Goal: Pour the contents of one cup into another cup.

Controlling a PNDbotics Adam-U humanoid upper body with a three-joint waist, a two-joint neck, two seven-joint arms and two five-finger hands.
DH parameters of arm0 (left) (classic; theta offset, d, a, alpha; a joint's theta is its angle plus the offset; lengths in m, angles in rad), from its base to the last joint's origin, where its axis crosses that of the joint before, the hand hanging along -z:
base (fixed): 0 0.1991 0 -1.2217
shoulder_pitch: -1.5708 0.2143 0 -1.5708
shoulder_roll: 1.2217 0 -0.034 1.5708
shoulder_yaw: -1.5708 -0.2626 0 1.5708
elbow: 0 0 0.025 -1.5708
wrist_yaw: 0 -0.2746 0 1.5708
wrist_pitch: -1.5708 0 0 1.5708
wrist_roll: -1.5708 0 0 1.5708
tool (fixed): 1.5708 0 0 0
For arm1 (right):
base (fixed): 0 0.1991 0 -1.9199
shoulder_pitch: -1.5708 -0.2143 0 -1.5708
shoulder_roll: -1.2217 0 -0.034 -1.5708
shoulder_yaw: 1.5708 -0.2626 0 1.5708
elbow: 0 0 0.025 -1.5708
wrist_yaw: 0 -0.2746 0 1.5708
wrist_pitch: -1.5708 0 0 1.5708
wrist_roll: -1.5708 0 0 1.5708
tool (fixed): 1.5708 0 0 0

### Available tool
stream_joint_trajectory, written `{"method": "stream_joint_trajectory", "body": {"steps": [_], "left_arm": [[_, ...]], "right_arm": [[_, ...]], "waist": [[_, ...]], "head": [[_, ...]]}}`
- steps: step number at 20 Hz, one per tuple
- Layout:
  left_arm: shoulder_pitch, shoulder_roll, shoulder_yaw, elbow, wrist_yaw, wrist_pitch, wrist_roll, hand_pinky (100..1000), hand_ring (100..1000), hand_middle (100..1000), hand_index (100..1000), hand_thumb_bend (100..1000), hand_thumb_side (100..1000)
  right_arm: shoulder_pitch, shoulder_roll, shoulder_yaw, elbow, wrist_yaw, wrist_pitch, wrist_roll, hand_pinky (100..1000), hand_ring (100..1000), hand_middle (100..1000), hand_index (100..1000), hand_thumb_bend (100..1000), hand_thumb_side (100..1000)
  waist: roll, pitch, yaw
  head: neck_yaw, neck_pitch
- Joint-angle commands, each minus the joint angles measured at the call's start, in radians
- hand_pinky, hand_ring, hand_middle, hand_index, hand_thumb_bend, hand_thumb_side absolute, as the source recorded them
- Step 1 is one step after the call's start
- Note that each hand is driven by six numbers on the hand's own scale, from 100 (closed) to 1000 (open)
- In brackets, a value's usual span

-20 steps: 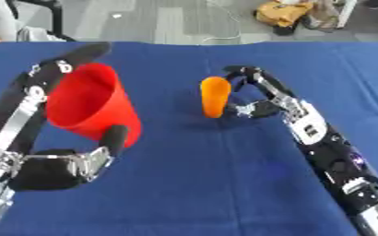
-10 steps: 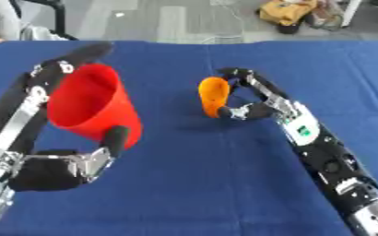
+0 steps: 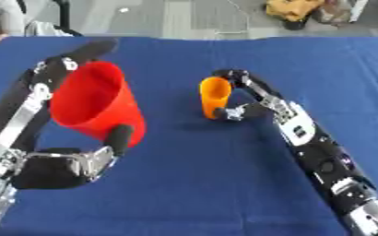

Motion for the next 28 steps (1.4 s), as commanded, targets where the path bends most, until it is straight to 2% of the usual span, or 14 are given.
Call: {"method": "stream_joint_trajectory", "body": {"steps": [1, 15, 18, 21, 25, 28], "left_arm": [[-0.020, 0.003, 0.002, -0.019, -0.001, -0.001, -0.007, 171, 245, 511, 951, 100, 358], [-0.037, -0.014, -0.006, -0.019, -0.001, -0.004, -0.019, 171, 244, 506, 952, 100, 357], [-0.038, -0.015, -0.007, -0.019, -0.002, -0.003, -0.021, 171, 244, 506, 952, 100, 358], [-0.039, -0.016, -0.008, -0.019, -0.002, -0.003, -0.023, 171, 244, 506, 952, 100, 358], [-0.038, -0.015, -0.008, -0.019, -0.001, -0.001, -0.025, 172, 247, 506, 952, 100, 358], [-0.039, -0.014, -0.007, -0.019, 0.000, 0.000, -0.026, 173, 248, 506, 952, 100, 359]], "right_arm": [[-0.026, -0.004, -0.002, -0.005, 0.004, 0.002, 0.001, 588, 815, 623, 903, 673, 619], [-0.049, 0.024, -0.006, 0.000, 0.009, 0.025, 0.002, 576, 802, 599, 887, 672, 621], [-0.052, 0.030, -0.005, 0.001, 0.014, 0.025, 0.004, 564, 772, 564, 867, 665, 621], [-0.052, 0.035, -0.001, 0.002, 0.020, 0.023, 0.008, 510, 670, 490, 834, 635, 598], [-0.050, 0.037, 0.002, 0.003, 0.023, 0.016, 0.014, 426, 538, 413, 795, 568, 484], [-0.049, 0.036, 0.003, 0.006, 0.022, 0.009, 0.016, 324, 424, 369, 757, 340, 318]], "waist": [[0.002, -0.011, 0.004], [0.005, 0.014, 0.024], [0.005, 0.015, 0.025], [0.004, 0.016, 0.025], [0.003, 0.014, 0.021], [0.003, 0.012, 0.017]], "head": [[0.001, -0.007], [0.000, -0.013], [0.001, -0.013], [0.002, -0.013], [0.003, -0.014], [0.003, -0.015]]}}
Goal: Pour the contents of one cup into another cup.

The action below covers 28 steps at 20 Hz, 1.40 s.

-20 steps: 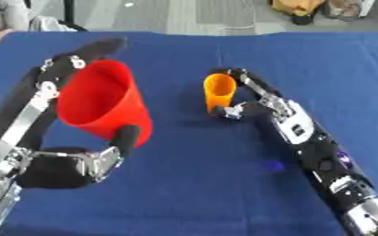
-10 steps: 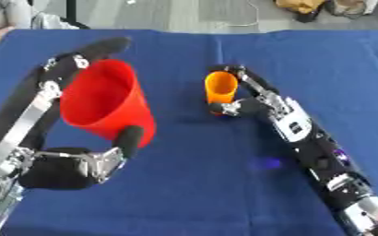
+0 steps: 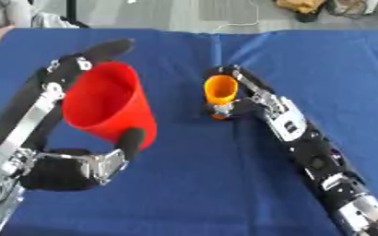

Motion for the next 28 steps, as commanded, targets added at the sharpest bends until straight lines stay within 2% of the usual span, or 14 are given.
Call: {"method": "stream_joint_trajectory", "body": {"steps": [1, 2, 7, 8, 9, 18, 24, 28], "left_arm": [[-0.017, 0.004, 0.005, -0.019, 0.001, 0.001, -0.003, 173, 248, 506, 952, 100, 359], [-0.017, 0.005, 0.006, -0.019, 0.001, 0.001, -0.003, 174, 248, 506, 952, 100, 359], [-0.017, 0.006, 0.008, -0.019, 0.004, 0.002, -0.004, 174, 248, 506, 952, 100, 359], [-0.016, 0.006, 0.008, -0.019, 0.004, 0.002, -0.004, 173, 249, 506, 952, 100, 362], [-0.015, 0.008, 0.011, -0.019, 0.005, 0.003, -0.002, 174, 249, 506, 952, 100, 365], [0.004, 0.034, 0.021, -0.019, 0.018, 0.002, 0.000, 176, 250, 506, 949, 100, 361], [0.024, 0.052, 0.016, -0.019, 0.025, 0.001, -0.020, 175, 249, 502, 939, 100, 354], [0.030, 0.073, 0.002, -0.019, 0.026, -0.006, -0.043, 169, 244, 488, 913, 100, 339]], "right_arm": [[-0.005, -0.001, 0.008, 0.004, 0.009, -0.006, 0.004, 316, 410, 362, 750, 306, 288], [-0.005, -0.003, 0.008, 0.005, 0.007, -0.006, 0.002, 301, 384, 347, 738, 241, 242], [-0.003, -0.006, 0.007, 0.009, -0.002, -0.006, -0.005, 300, 381, 345, 737, 233, 236], [-0.002, -0.007, 0.007, 0.009, -0.002, -0.006, -0.006, 278, 351, 322, 717, 126, 150], [0.001, -0.014, 0.000, 0.009, -0.008, -0.003, -0.011, 271, 344, 315, 711, 100, 131], [0.038, -0.099, -0.024, -0.035, -0.111, 0.016, -0.049, 267, 339, 318, 710, 100, 108], [0.058, -0.176, -0.030, -0.066, -0.165, 0.005, -0.054, 270, 340, 321, 714, 100, 100], [0.052, -0.241, -0.045, -0.078, -0.172, -0.018, -0.070, 281, 347, 332, 722, 100, 100]], "waist": [[0.001, -0.016, -0.002], [0.001, -0.017, -0.003], [0.001, -0.019, -0.006], [0.001, -0.020, -0.006], [0.001, -0.023, -0.011], [-0.007, -0.047, -0.042], [-0.018, -0.058, -0.065], [-0.030, -0.064, -0.090]], "head": [[0.002, -0.010], [0.003, -0.010], [0.004, -0.009], [0.004, -0.009], [0.007, -0.009], [0.020, -0.007], [0.025, -0.009], [0.030, -0.022]]}}
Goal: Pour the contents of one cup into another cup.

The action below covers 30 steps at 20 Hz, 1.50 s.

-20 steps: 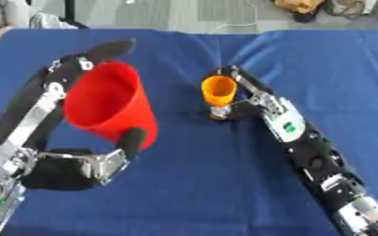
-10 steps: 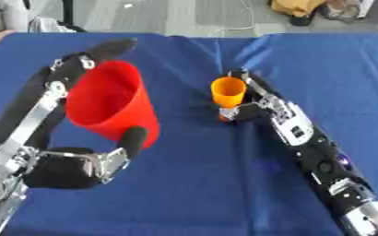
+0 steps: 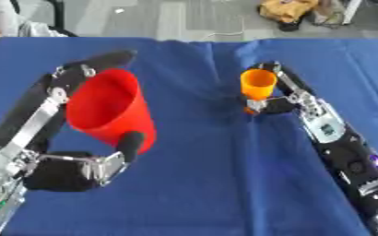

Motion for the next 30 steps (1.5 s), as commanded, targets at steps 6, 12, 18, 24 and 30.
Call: {"method": "stream_joint_trajectory", "body": {"steps": [6, 12, 18, 24, 30], "left_arm": [[-0.010, 0.059, -0.028, -0.019, -0.013, -0.019, -0.047, 165, 242, 483, 897, 100, 326], [-0.021, 0.076, -0.067, -0.019, -0.040, -0.005, -0.078, 155, 235, 479, 882, 100, 308], [-0.057, 0.052, -0.103, 0.015, -0.054, -0.001, -0.097, 150, 231, 474, 880, 100, 310], [-0.087, 0.002, -0.132, 0.137, -0.085, -0.039, -0.060, 150, 232, 475, 892, 100, 317], [-0.111, -0.063, -0.152, 0.287, -0.143, -0.099, -0.016, 151, 233, 478, 896, 100, 320]], "right_arm": [[-0.026, -0.146, -0.021, -0.029, -0.046, -0.048, -0.035, 286, 350, 336, 725, 100, 100], [-0.041, -0.171, -0.016, -0.076, -0.067, -0.066, -0.046, 296, 354, 344, 730, 100, 100], [-0.066, -0.162, 0.020, -0.161, -0.089, -0.099, -0.036, 318, 356, 360, 736, 100, 100], [-0.087, -0.136, 0.065, -0.292, -0.123, -0.116, -0.009, 331, 354, 368, 737, 100, 100], [-0.126, -0.065, 0.117, -0.411, -0.143, -0.130, 0.031, 338, 354, 372, 737, 100, 100]], "waist": [[-0.013, -0.026, -0.018], [-0.021, -0.028, -0.038], [-0.037, -0.035, -0.053], [-0.057, -0.035, -0.064], [-0.085, -0.029, -0.072]], "head": [[0.006, -0.023], [0.016, -0.029], [0.021, -0.032], [0.021, -0.037], [0.025, -0.049]]}}
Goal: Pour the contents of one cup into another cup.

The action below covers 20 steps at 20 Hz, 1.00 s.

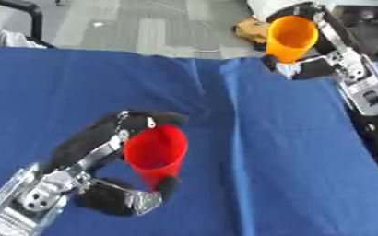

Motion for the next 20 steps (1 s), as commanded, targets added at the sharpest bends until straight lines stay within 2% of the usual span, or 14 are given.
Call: {"method": "stream_joint_trajectory", "body": {"steps": [1, 5, 9, 20], "left_arm": [[-0.024, -0.029, -0.004, 0.067, -0.033, -0.044, 0.025, 151, 233, 478, 896, 100, 320], [-0.037, -0.061, -0.004, 0.143, -0.067, -0.097, 0.055, 153, 234, 479, 897, 100, 323], [-0.044, -0.076, -0.005, 0.174, -0.085, -0.124, 0.072, 153, 235, 480, 898, 100, 325], [-0.059, -0.096, -0.012, 0.168, -0.077, -0.131, 0.059, 156, 237, 482, 902, 100, 327]], "right_arm": [[-0.024, 0.008, 0.007, -0.066, -0.014, 0.003, 0.017, 339, 353, 371, 737, 113, 100], [-0.033, 0.043, 0.017, -0.095, -0.001, 0.007, 0.032, 343, 354, 375, 739, 100, 100], [-0.037, 0.070, 0.027, -0.109, 0.040, -0.009, 0.038, 351, 357, 382, 741, 100, 100], [-0.047, 0.122, 0.051, -0.098, 0.205, -0.087, -0.001, 378, 364, 402, 749, 100, 100]], "waist": [[0.003, -0.014, -0.004], [0.000, -0.013, -0.004], [0.003, -0.014, -0.002], [0.014, -0.018, 0.006]], "head": [[0.003, -0.015], [0.006, -0.016], [0.009, -0.013], [0.012, 0.000]]}}
